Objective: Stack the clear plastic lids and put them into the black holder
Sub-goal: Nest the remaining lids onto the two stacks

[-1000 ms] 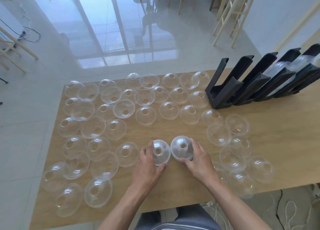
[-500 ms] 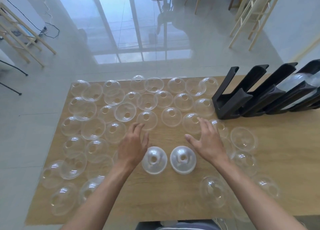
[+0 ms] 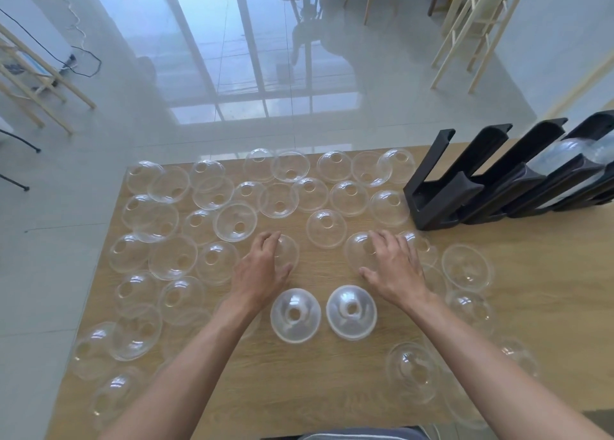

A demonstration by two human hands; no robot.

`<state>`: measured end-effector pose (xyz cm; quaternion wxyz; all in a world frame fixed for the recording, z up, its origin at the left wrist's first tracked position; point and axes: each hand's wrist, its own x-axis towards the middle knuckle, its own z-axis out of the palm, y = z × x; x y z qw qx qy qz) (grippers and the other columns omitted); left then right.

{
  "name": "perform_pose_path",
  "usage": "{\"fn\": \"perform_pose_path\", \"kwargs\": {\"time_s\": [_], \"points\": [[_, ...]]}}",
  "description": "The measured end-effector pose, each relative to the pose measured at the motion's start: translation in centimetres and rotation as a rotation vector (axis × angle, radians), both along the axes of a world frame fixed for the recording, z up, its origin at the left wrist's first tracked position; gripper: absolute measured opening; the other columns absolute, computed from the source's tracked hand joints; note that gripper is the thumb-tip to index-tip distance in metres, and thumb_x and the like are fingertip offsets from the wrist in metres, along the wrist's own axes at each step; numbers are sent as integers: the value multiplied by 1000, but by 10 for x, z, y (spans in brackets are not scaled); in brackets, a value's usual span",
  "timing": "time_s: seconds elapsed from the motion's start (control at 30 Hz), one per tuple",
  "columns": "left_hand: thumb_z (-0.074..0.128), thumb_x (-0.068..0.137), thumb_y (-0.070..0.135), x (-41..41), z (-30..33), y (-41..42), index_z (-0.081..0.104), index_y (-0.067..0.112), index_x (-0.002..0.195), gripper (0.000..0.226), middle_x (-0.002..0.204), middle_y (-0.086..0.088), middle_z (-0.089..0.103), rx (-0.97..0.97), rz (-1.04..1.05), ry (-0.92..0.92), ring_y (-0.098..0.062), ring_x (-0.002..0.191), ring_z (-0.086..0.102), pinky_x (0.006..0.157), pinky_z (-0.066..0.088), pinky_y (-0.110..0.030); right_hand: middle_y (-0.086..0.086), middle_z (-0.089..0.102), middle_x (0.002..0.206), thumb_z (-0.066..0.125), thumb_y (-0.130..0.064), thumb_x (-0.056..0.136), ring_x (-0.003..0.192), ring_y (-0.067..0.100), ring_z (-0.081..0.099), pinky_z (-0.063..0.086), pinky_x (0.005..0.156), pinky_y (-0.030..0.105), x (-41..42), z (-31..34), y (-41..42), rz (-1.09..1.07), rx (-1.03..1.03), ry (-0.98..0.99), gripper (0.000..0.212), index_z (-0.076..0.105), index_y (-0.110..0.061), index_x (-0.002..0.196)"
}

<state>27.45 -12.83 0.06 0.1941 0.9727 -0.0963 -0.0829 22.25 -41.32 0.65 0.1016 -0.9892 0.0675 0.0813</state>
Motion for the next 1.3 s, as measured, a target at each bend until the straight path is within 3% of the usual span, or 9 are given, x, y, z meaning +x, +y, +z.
{"fn": "perform_pose_path", "kwargs": {"time_s": [0.1, 0.3, 0.47, 0.7, 0.77, 0.93, 1.1, 1.2, 1.3], "points": [[75, 89, 53, 3, -2, -1, 32, 25, 160, 88, 162, 1, 37, 71, -3, 94, -31, 119, 67, 88, 59, -48, 5, 45, 163, 80, -47, 88, 152, 23, 39, 28, 126, 44, 2, 0, 2, 21, 56, 5, 91, 37, -17, 161], [78, 88, 53, 0, 16, 1, 34, 26, 160, 89, 160, 2, 41, -8, 6, 34, -28, 124, 65, 92, 59, -48, 5, 52, 152, 85, -44, 86, 140, 23, 51, 44, 116, 42, -8, 29, 2, 5, 264, -102, 89, 43, -13, 158], [78, 84, 60, -38, 53, 14, 34, 32, 159, 91, 159, 7, 42, -77, -1, 7, -21, 130, 60, 96, 57, -45, -15, 44, 143, 81, -56, 84, 127, 3, 50, 47, 101, 26, -58, 52, 4, 38, 487, -119, 87, 41, -28, 156], [71, 88, 63, -108, 43, 13, 31, 37, 160, 86, 162, 13, 35, -32, -70, 110, -19, 128, 61, 95, 57, -39, -16, 37, 149, 81, -45, 88, 138, 4, 43, 45, 109, 18, -115, 23, 33, 27, 553, -29, 85, 40, -26, 160], [69, 90, 61, -113, 35, 8, 29, 36, 161, 86, 165, 12, 32, 18, -85, 113, -17, 130, 60, 93, 57, -37, -12, 37, 150, 82, -40, 89, 141, 8, 42, 47, 111, 26, -113, 16, 38, 24, 566, -20, 83, 40, -24, 159], [67, 89, 63, -106, 23, -2, 28, 38, 158, 83, 163, 13, 31, 68, -90, 99, -17, 123, 64, 81, 59, -38, -9, 35, 156, 83, -35, 90, 146, 9, 39, 42, 119, 32, -102, 3, 38, 19, 589, -23, 84, 39, -25, 161], [67, 87, 68, -93, 16, -5, 20, 39, 159, 91, 164, 7, 28, 67, -35, 121, -24, 122, 65, 84, 60, -43, -8, 35, 161, 86, -31, 89, 150, 6, 36, 25, 117, 8, -92, -10, 31, 6, 664, -56, 86, 39, -30, 161], [64, 84, 76, -86, 13, -7, 9, 38, 162, 103, 165, 1, 28, 92, -4, 202, -29, 122, 65, 89, 57, -43, -13, 33, 163, 84, -34, 90, 152, -2, 31, 24, 116, 4, -93, -14, 29, 18, 679, -85, 87, 34, -37, 161], [63, 81, 81, -82, 16, -10, 11, 41, 159, 102, 153, 3, 39, 119, -24, 208, -28, 109, 69, 83, 57, -42, -13, 33, 165, 83, -35, 91, 153, -3, 29, 24, 116, 4, -93, -17, 28, 25, 677, -97, 87, 33, -39, 161]]}}
